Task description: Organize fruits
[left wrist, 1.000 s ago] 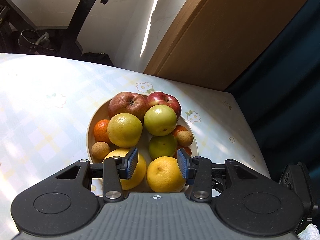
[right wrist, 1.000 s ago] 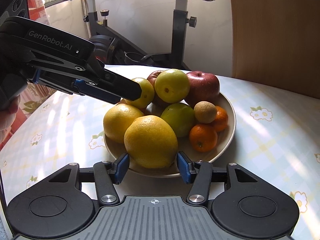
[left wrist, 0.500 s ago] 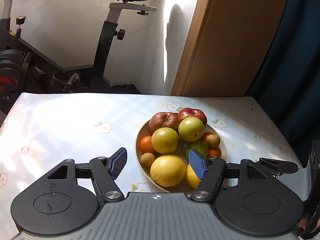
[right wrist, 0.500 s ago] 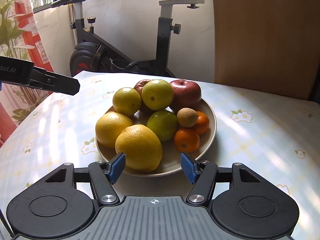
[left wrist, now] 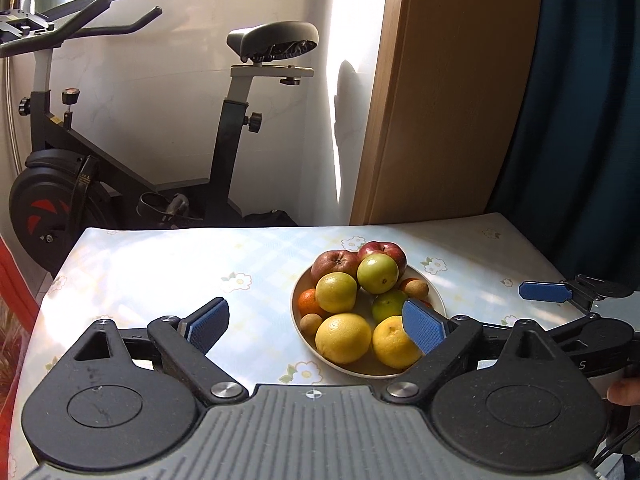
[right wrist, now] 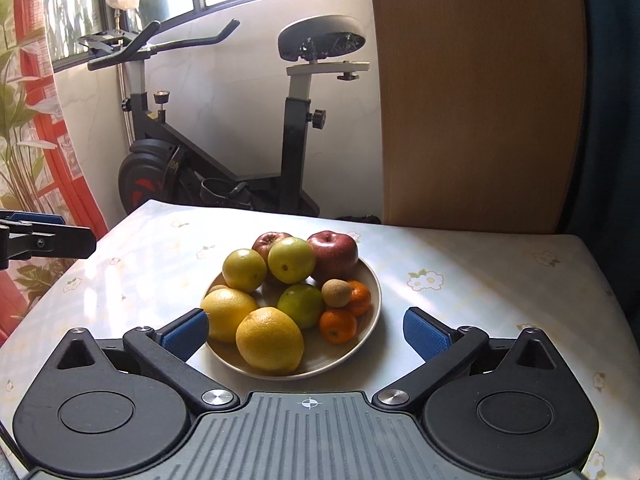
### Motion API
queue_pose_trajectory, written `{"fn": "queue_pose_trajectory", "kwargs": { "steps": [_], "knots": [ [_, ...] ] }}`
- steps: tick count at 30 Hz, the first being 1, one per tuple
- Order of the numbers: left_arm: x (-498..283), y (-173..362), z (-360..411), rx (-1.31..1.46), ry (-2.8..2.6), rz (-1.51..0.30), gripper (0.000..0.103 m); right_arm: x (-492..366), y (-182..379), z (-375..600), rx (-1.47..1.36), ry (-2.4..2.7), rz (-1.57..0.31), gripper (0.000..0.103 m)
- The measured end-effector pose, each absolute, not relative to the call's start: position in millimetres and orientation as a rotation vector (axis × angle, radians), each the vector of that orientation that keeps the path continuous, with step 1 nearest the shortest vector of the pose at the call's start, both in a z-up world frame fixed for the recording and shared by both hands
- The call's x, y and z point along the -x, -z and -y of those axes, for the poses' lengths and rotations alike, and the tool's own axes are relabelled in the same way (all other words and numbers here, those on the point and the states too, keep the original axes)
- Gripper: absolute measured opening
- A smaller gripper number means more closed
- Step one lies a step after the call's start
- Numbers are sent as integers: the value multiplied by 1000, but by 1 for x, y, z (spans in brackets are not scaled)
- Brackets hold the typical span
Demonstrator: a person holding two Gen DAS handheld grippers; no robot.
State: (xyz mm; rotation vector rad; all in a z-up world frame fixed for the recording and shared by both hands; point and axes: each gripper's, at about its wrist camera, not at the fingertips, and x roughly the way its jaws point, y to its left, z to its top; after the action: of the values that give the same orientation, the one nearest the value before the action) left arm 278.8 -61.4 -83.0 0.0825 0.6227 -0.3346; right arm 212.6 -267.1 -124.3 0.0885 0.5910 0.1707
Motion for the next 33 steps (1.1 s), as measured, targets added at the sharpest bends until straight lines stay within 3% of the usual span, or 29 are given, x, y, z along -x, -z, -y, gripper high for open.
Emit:
{"fn": "queue_pose_trajectory", "kwargs": {
  "steps": [13, 33],
  "knots": [
    [-210, 41, 56, -80, 305, -512, 95, -146, 64, 272, -73, -105, -499, 103],
    [-182, 36, 62, -90, 222, -459, 95, -125, 55, 274, -90, -92, -492, 103]
  ]
}}
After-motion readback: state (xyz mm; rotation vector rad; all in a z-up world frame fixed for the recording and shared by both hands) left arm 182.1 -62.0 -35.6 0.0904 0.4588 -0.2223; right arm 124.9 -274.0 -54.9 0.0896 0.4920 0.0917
